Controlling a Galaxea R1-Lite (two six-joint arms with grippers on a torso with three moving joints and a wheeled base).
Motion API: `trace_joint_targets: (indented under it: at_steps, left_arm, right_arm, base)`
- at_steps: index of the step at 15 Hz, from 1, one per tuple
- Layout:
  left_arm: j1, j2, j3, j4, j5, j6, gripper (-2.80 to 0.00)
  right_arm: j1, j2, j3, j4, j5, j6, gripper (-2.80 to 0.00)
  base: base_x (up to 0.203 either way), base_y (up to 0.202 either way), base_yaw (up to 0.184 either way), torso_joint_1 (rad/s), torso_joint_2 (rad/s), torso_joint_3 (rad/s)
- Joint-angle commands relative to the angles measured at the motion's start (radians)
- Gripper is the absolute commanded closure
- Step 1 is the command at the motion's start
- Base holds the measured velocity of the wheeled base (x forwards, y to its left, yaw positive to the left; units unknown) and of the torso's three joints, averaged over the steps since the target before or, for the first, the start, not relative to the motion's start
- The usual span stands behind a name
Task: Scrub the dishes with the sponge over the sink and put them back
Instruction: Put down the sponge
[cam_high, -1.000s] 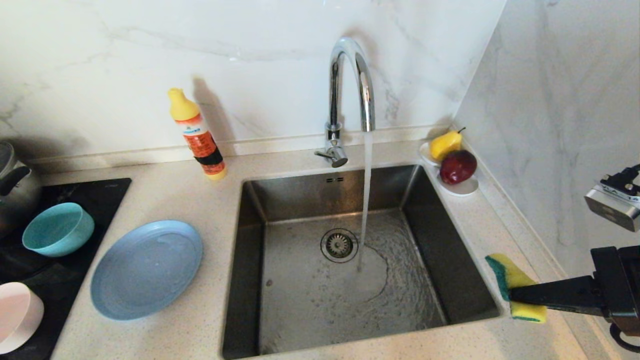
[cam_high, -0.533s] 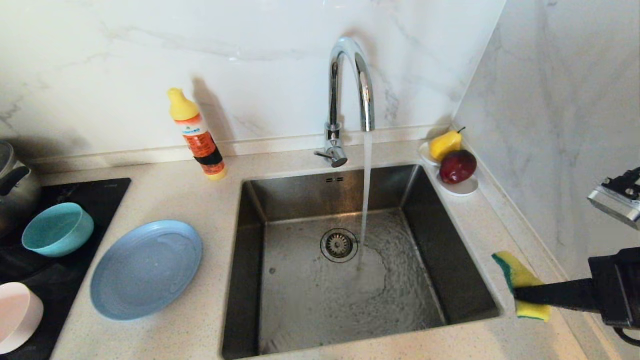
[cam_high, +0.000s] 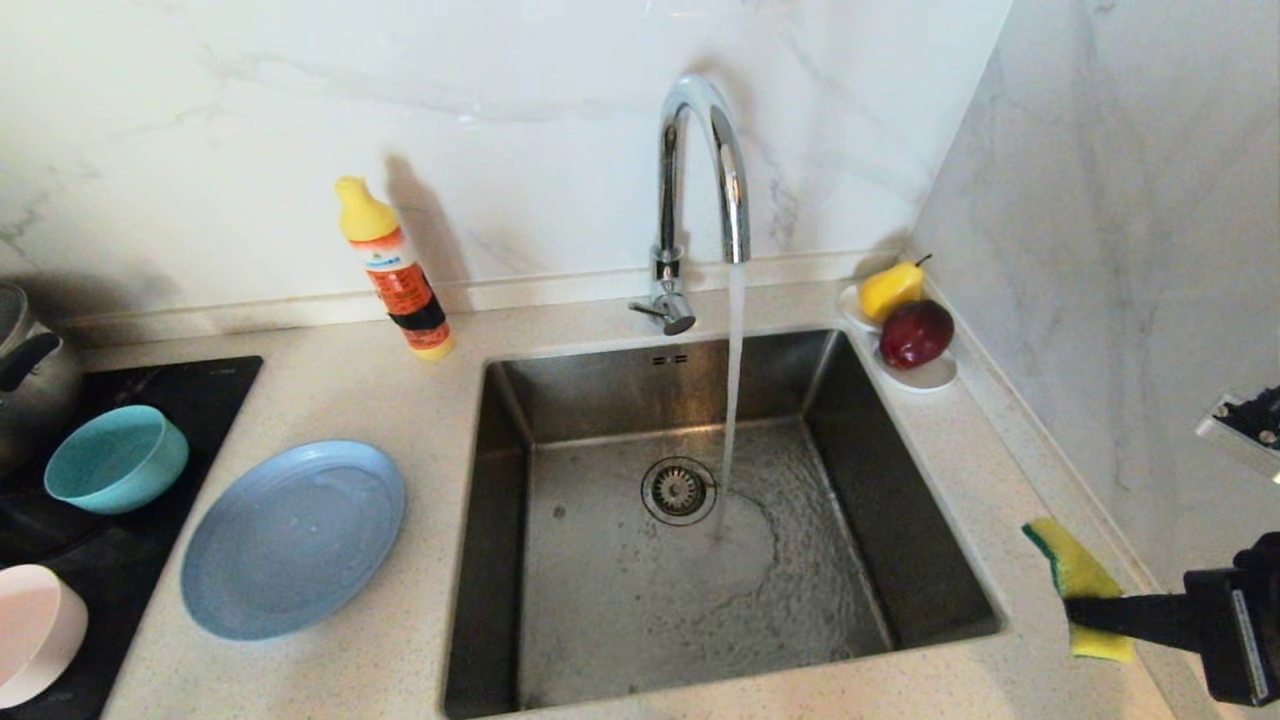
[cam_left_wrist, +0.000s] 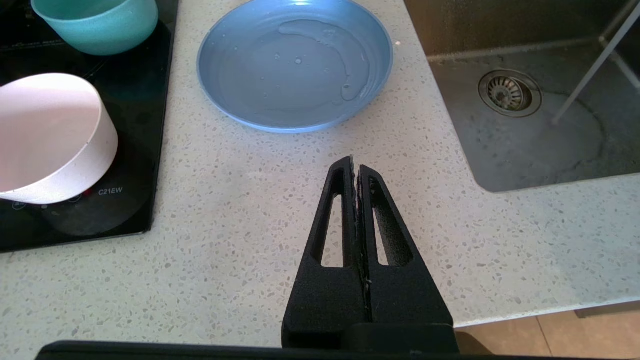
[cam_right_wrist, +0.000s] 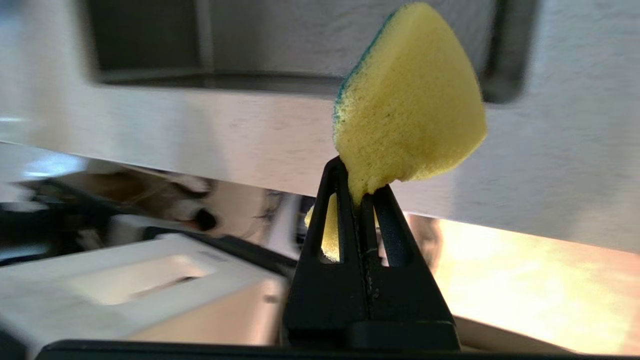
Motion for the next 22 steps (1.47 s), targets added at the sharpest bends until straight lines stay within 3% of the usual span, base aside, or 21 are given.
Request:
trace_joint_targets:
  at_steps: [1, 5, 12, 17, 22]
  left_arm:
    - [0.000, 0.002, 0.000, 0.000, -0.001, -0.002, 0.00]
    - [0.000, 0.002, 0.000, 0.001, -0.001, -0.001, 0.00]
    - [0.000, 0.002, 0.000, 0.001, -0.001, -0.002, 0.00]
    - [0.000, 0.002, 0.000, 0.001, -0.001, -0.002, 0.00]
    - [0.000, 0.002, 0.000, 0.000, -0.001, -0.002, 0.00]
  right_arm:
    - [0.000, -0.009, 0.033, 0.001, -0.043, -0.039, 0.00]
    - [0.005, -0.009, 0.097, -0.026, -0.133, -0.064, 0.00]
    - [0.019, 0.088, 0.371, -0.370, -0.330, -0.190, 0.00]
    - [-0.025, 0.215, 0.491, -0.611, -0.351, -0.265, 0.00]
    - [-0.068, 0.310, 0.515, -0.723, -0.357, -0.314, 0.00]
  base:
    - [0.000, 0.000, 0.000, 0.000, 0.00, 0.000]
    - [0.000, 0.000, 0.000, 0.000, 0.00, 0.000]
    - [0.000, 0.000, 0.000, 0.000, 0.00, 0.000]
    - [0.000, 0.000, 0.000, 0.000, 0.00, 0.000]
    - [0.000, 0.000, 0.000, 0.000, 0.00, 0.000]
